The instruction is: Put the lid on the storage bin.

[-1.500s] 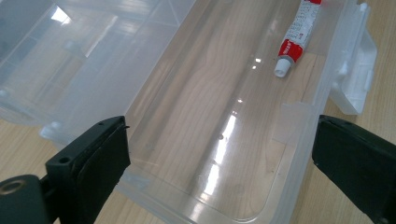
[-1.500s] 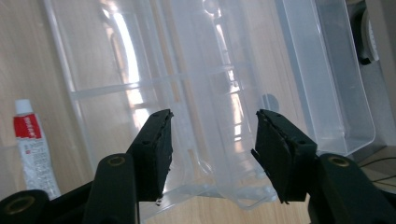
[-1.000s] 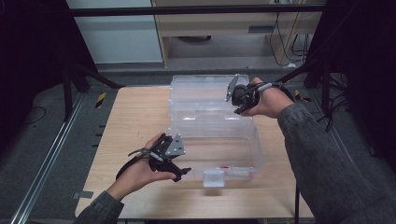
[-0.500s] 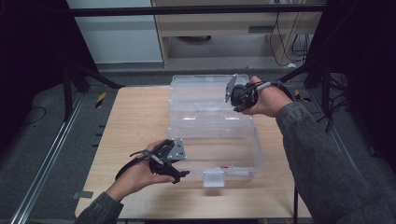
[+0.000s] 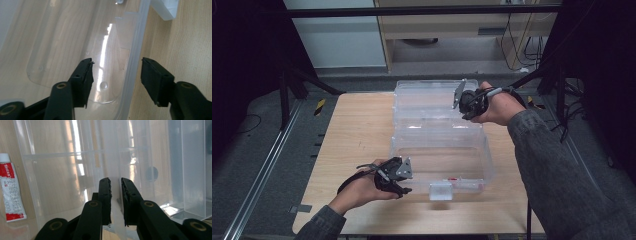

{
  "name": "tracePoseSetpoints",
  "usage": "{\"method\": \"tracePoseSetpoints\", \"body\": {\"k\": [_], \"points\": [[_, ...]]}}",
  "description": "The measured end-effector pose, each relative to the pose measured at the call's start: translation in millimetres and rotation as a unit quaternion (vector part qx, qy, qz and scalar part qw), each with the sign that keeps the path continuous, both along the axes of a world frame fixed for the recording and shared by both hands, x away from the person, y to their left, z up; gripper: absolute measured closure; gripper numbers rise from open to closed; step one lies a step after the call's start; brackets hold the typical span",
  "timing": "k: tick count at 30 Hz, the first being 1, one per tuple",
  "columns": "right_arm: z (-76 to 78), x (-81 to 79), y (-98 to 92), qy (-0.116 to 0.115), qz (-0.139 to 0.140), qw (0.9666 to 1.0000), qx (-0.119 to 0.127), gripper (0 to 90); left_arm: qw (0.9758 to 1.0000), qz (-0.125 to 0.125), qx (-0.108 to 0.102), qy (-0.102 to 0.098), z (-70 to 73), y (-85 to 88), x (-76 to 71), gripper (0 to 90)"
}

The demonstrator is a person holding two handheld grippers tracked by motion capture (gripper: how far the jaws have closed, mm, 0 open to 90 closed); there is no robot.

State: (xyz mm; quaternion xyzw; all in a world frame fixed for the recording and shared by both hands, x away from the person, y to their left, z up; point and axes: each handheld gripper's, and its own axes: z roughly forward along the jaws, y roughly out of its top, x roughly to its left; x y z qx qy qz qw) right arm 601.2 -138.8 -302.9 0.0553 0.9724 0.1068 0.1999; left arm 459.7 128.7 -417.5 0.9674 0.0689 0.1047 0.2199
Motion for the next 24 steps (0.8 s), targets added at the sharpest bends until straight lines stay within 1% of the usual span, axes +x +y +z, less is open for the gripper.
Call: {"method": "tracePoseSetpoints", "body": {"k": [1, 6, 7, 9, 10, 11, 12, 13, 14, 16, 20, 21, 24], "points": [[0.0, 0.1, 0.1, 0.001, 0.000, 1.0000, 0.001, 79.0, 1.0000, -0.005, 0.001, 0.002, 0.2, -0.8, 0.7, 51.6], [0.0, 0.3, 0.2, 0.000, -0.001, 1.0000, 0.001, 78.9, 0.9999, -0.007, 0.002, 0.010, -0.8, -1.5, 3.5, 62.8], [0.0, 0.2, 0.3, 0.000, -0.001, 1.0000, 0.001, 79.0, 0.9999, -0.008, 0.003, 0.012, -1.0, -1.5, 4.3, 62.8], [0.0, 0.4, 0.3, 0.000, 0.000, 1.0000, 0.001, 79.0, 0.9997, -0.013, 0.001, 0.020, -1.1, -1.6, 4.8, 68.6], [0.0, 0.4, 0.3, 0.000, 0.000, 1.0000, 0.001, 79.0, 0.9997, -0.013, 0.001, 0.020, -1.1, -1.6, 4.8, 70.2], [0.0, 0.4, 0.4, 0.000, 0.000, 1.0000, 0.001, 79.0, 0.9996, -0.015, -0.001, 0.025, -0.9, -1.9, 4.4, 72.3], [0.0, 0.4, 0.4, 0.000, 0.000, 1.0000, 0.001, 79.0, 0.9996, -0.015, -0.001, 0.025, -0.9, -1.9, 4.4, 73.8], [0.2, 0.4, 0.7, 0.001, 0.000, 1.0000, 0.001, 79.1, 0.9994, -0.014, -0.007, 0.029, -1.1, -2.2, 3.8, 76.5], [0.2, 0.4, 0.7, 0.001, 0.000, 1.0000, 0.001, 79.1, 0.9993, -0.016, -0.008, 0.032, -1.0, -2.2, 3.7, 76.5], [0.3, 0.3, 1.4, 0.002, 0.001, 1.0000, 0.000, 79.3, 0.9991, -0.013, -0.013, 0.039, -0.9, -1.7, 3.5, 80.6], [0.3, 0.2, 1.6, 0.002, 0.000, 1.0000, 0.000, 79.6, 0.9990, -0.009, -0.019, 0.041, -1.3, -0.6, 3.3, 80.8], [0.5, 0.2, 1.6, 0.003, 0.001, 1.0000, 0.000, 80.0, 0.9987, -0.005, -0.025, 0.045, -1.8, -0.1, 3.8, 80.8], [0.7, -0.1, 1.9, 0.004, 0.004, 1.0000, 0.001, 80.9, 0.9984, -0.003, -0.027, 0.049, -1.6, 0.3, 4.5, 80.8]]}}
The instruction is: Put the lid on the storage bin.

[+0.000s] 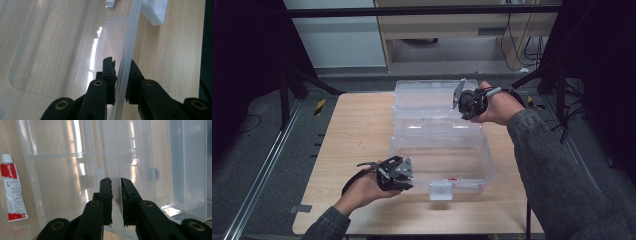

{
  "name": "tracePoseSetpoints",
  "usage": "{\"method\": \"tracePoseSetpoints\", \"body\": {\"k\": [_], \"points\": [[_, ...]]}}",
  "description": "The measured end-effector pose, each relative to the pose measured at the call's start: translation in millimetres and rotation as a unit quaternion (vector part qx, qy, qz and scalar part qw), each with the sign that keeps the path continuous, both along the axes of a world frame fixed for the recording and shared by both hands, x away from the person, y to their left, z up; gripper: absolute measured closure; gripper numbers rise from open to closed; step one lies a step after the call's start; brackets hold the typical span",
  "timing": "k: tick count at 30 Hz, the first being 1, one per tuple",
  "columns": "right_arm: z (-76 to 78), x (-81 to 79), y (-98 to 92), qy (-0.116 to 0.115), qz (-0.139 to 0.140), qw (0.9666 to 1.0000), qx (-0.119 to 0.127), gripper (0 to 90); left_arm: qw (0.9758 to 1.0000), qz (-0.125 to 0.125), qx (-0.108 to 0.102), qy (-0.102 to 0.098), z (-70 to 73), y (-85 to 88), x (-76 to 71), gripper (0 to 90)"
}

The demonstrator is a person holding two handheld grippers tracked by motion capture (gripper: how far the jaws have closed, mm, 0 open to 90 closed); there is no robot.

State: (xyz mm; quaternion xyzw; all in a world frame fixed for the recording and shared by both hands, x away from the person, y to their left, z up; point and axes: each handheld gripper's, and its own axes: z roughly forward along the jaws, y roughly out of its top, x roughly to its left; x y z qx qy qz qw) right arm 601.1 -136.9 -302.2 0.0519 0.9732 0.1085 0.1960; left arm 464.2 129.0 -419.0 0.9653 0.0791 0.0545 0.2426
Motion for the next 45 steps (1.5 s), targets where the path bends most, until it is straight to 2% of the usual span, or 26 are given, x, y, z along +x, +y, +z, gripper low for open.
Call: {"method": "tracePoseSetpoints", "body": {"k": [5, 9, 14, 20, 21, 22, 26, 27, 28, 29, 33, 36, 37, 39, 40, 44, 45], "points": [[2.3, -2.2, 1.6, 0.003, 0.014, 0.9999, -0.009, 83.7, 0.9999, 0.011, -0.005, 0.003, -0.2, 0.3, -0.2, 80.5], [4.7, -6.6, 4.9, 0.005, 0.018, 0.9997, -0.015, 85.3, 0.9996, 0.019, -0.018, 0.004, -2.0, 2.6, -1.2, 80.2], [6.9, -10.3, 5.3, 0.008, 0.021, 0.9997, -0.008, 86.2, 0.9995, 0.018, -0.024, 0.004, -2.7, 3.8, -1.0, 80.2], [12.8, -24.2, 6.6, 0.012, 0.028, 0.9995, -0.006, 87.0, 0.9993, 0.023, -0.028, 0.005, -3.1, 3.8, -1.6, 79.9], [13.3, -27.1, 6.4, 0.011, 0.031, 0.9995, -0.003, 87.1, 0.9982, 0.046, -0.034, 0.020, -4.1, 3.8, -5.4, 79.9], [15.3, -34.0, 6.3, 0.012, 0.036, 0.9993, -0.004, 87.2, 0.9978, 0.051, -0.035, 0.023, -4.3, 3.8, -5.9, 79.9], [15.5, -40.7, 5.7, 0.008, 0.041, 0.9991, 0.000, 87.1, 0.9983, 0.044, -0.034, 0.017, -4.1, 3.9, -4.3, 79.8], [15.4, -42.2, 5.3, 0.004, 0.041, 0.9992, -0.003, 86.7, 0.9988, 0.033, -0.033, 0.011, -3.8, 3.6, -1.7, 79.8], [15.4, -42.2, 5.3, 0.004, 0.041, 0.9992, -0.003, 86.7, 0.9988, 0.033, -0.033, 0.011, -3.8, 3.6, -1.7, 79.8], [14.9, -41.3, 5.4, 0.002, 0.040, 0.9992, -0.004, 86.4, 0.9983, 0.045, -0.033, 0.015, -3.8, 3.0, -2.4, 79.8], [14.4, -27.5, 4.2, 0.000, 0.031, 0.9995, -0.005, 86.0, 0.9975, 0.060, -0.035, 0.015, -4.1, -0.5, 5.4, 79.3], [13.9, -23.4, 5.5, -0.004, 0.030, 0.9995, -0.007, 85.9, 0.9980, 0.053, -0.032, 0.010, -3.7, 0.2, 11.4, 79.1], [13.7, -22.0, 6.2, -0.006, 0.028, 0.9996, -0.007, 86.0, 0.9974, 0.059, -0.038, 0.016, -4.5, 0.2, 12.7, 79.1], [14.0, -23.1, 5.8, -0.008, 0.030, 0.9995, -0.007, 86.3, 0.9976, 0.057, -0.037, 0.012, -4.3, 0.4, 13.1, 79.0], [14.0, -24.4, 5.4, -0.010, 0.033, 0.9994, -0.003, 86.5, 0.9987, 0.038, -0.033, 0.001, -3.7, 0.5, 16.0, 78.9], [14.6, -30.5, 4.7, -0.013, 0.037, 0.9992, 0.000, 86.7, 0.9986, 0.039, -0.034, 0.003, -4.0, 0.6, 16.4, 78.9], [14.8, -36.0, 4.4, -0.015, 0.040, 0.9991, 0.000, 86.8, 0.9986, 0.040, -0.035, 0.002, -4.0, 0.4, 16.1, 78.7]]}}
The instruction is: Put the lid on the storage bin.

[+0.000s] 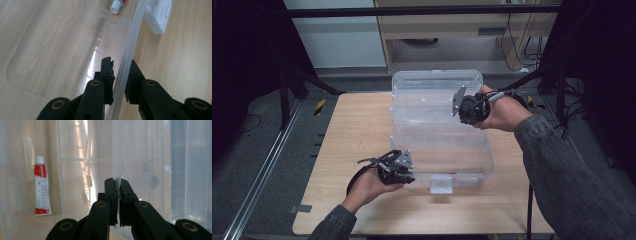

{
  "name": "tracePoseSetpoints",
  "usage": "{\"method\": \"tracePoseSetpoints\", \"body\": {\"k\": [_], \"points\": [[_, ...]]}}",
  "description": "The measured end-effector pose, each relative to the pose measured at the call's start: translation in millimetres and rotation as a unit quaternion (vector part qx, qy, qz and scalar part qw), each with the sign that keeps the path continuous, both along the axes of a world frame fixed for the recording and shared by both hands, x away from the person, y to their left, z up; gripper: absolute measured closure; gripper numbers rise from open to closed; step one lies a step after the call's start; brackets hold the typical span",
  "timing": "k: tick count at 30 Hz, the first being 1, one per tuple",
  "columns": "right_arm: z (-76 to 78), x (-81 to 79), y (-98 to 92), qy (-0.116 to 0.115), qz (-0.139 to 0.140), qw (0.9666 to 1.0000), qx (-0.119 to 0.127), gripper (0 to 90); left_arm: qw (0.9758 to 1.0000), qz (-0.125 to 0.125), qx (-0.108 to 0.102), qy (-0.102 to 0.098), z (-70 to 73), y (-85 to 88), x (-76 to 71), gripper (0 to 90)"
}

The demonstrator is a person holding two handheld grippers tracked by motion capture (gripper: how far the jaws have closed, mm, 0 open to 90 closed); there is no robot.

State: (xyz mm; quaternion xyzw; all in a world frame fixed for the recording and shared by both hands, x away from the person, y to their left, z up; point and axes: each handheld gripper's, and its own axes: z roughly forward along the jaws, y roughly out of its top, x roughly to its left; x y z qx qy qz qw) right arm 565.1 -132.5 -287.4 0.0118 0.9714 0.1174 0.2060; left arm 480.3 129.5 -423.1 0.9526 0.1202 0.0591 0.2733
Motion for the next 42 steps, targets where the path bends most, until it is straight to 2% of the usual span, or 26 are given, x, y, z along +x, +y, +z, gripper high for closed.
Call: {"method": "tracePoseSetpoints", "body": {"k": [19, 20, 23, 24, 32, 42], "points": [[-6.0, -40.4, -3.5, -0.017, 0.016, 0.9997, 0.003, 86.6, 1.0000, 0.001, 0.001, 0.000, -0.1, 0.2, -0.5, 77.5], [-6.8, -42.1, -3.8, -0.015, 0.017, 0.9997, 0.005, 86.5, 0.9996, 0.025, -0.005, 0.015, -1.0, 0.0, -4.7, 77.5], [-8.7, -47.3, -4.2, -0.016, 0.018, 0.9997, 0.005, 86.4, 0.9995, 0.026, -0.005, 0.015, -1.1, 0.0, -5.0, 77.3], [-8.7, -47.3, -4.2, -0.016, 0.018, 0.9997, 0.005, 86.4, 1.0000, 0.002, 0.002, -0.001, -0.1, 0.2, -0.9, 77.3], [-12.9, -57.7, -6.4, -0.012, 0.023, 0.9997, 0.003, 86.0, 0.9999, 0.007, 0.005, -0.012, -0.4, -0.4, -3.4, 76.2], [-16.1, -62.7, -9.6, -0.002, 0.028, 0.9996, 0.002, 85.9, 0.9997, 0.013, 0.006, -0.022, -0.7, -1.9, -6.4, 75.0]]}}
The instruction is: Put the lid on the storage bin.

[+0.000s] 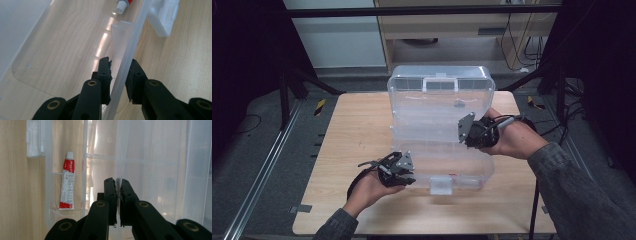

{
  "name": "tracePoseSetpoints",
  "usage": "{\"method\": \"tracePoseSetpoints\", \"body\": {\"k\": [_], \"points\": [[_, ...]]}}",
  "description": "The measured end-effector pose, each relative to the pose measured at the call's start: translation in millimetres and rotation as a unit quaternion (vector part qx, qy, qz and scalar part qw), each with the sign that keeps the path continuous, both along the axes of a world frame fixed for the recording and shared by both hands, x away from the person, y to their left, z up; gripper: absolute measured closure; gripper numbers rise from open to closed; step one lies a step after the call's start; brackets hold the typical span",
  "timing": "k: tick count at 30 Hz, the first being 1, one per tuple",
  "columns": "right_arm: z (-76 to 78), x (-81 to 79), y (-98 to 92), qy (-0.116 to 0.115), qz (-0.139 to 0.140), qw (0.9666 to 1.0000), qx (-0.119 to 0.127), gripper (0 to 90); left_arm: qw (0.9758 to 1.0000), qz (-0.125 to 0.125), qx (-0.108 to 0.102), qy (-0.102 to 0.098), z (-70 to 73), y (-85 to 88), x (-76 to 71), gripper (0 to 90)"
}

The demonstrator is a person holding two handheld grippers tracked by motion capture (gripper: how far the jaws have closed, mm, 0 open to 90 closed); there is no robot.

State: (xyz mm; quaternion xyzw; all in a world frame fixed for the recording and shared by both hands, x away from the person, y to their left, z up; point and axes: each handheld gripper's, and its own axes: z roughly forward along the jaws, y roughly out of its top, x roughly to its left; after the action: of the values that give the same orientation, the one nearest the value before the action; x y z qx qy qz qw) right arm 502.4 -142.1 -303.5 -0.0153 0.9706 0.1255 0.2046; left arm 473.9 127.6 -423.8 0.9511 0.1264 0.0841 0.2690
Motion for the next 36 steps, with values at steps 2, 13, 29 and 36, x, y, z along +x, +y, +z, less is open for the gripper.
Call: {"method": "tracePoseSetpoints", "body": {"k": [2, 13, 29, 36], "points": [[-1.1, -1.9, -0.3, 0.001, 0.000, 1.0000, 0.001, 85.9, 1.0000, -0.001, 0.001, 0.002, 0.2, 0.3, 0.4, 75.0], [-9.1, -11.9, -1.5, 0.000, 0.004, 1.0000, -0.005, 84.7, 0.9996, 0.023, -0.011, 0.015, -1.6, 0.3, -4.6, 74.3], [-8.8, -11.1, -3.6, 0.006, 0.003, 1.0000, -0.002, 84.1, 0.9997, 0.018, -0.010, -0.008, -1.0, 0.5, -4.9, 69.6], [-8.6, -11.0, -4.7, 0.004, 0.003, 1.0000, -0.002, 83.7, 0.9986, 0.023, -0.041, -0.022, 16.5, 14.5, -11.5, 55.4]]}}
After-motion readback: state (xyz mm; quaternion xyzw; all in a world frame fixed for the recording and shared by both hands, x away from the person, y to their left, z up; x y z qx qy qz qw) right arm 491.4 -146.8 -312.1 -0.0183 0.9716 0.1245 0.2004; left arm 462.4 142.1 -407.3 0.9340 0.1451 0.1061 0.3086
